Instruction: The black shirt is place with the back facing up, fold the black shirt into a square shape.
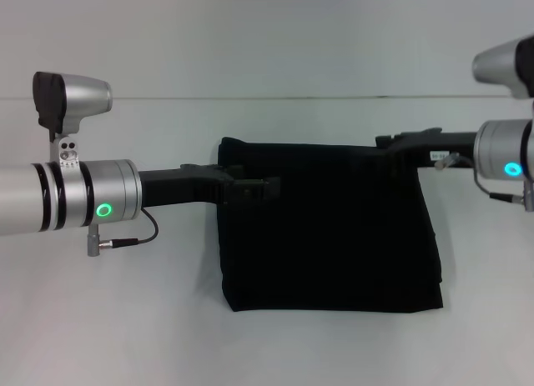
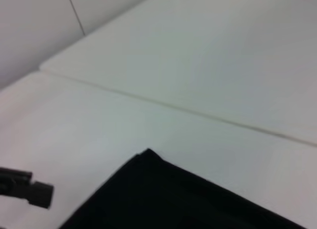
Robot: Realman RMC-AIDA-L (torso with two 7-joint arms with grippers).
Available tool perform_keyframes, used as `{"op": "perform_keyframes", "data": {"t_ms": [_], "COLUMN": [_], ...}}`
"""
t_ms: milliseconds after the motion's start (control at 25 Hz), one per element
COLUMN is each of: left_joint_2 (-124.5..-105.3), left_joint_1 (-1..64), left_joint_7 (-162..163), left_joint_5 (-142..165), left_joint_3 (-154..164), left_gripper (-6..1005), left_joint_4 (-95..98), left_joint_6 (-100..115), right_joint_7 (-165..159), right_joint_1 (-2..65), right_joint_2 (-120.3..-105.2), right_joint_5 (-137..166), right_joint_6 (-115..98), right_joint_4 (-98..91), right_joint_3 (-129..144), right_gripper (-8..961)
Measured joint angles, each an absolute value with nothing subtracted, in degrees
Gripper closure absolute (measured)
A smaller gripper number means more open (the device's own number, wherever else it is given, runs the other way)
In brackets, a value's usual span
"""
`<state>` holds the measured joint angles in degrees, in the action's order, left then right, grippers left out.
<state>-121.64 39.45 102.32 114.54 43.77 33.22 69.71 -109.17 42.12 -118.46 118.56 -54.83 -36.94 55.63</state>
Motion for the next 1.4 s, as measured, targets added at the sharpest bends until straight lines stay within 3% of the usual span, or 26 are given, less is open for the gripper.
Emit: {"op": "perform_keyframes", "data": {"t_ms": [160, 440, 680, 880, 1120, 1400], "left_joint_2": [-121.65, -121.71, -121.73, -121.75, -122.11, -122.31], "left_joint_1": [39.5, 39.5, 39.5, 39.5, 39.7, 39.7], "left_joint_7": [102.3, 102.3, 102.3, 102.3, 102.4, 102.4], "left_joint_5": [114.5, 114.4, 114.4, 114.4, 114.4, 114.4], "left_joint_3": [43.8, 43.8, 43.8, 44.0, 44.1, 44.1], "left_gripper": [111, 111, 111, 111, 112, 112], "left_joint_4": [33.2, 32.6, 32.5, 32.5, 32.4, 32.1], "left_joint_6": [69.7, 68.9, 68.2, 67.8, 67.8, 67.8], "right_joint_7": [-110.3, -109.4, -109.5, -110.0, -110.6, -111.4], "right_joint_1": [42.5, 43.7, 42.8, 41.4, 40.5, 39.8], "right_joint_2": [-117.9, -118.73, -118.07, -117.05, -115.67, -114.72], "right_joint_5": [118.6, 119.2, 119.2, 119.2, 119.6, 119.6], "right_joint_6": [-56.1, -52.9, -54.1, -55.4, -55.0, -53.4], "right_joint_4": [-37.1, -33.0, -32.0, -32.4, -31.3, -30.3], "right_joint_3": [55.7, 56.8, 56.5, 56.3, 56.3, 56.3], "right_gripper": [372, 334, 515, 757, 943, 931]}}
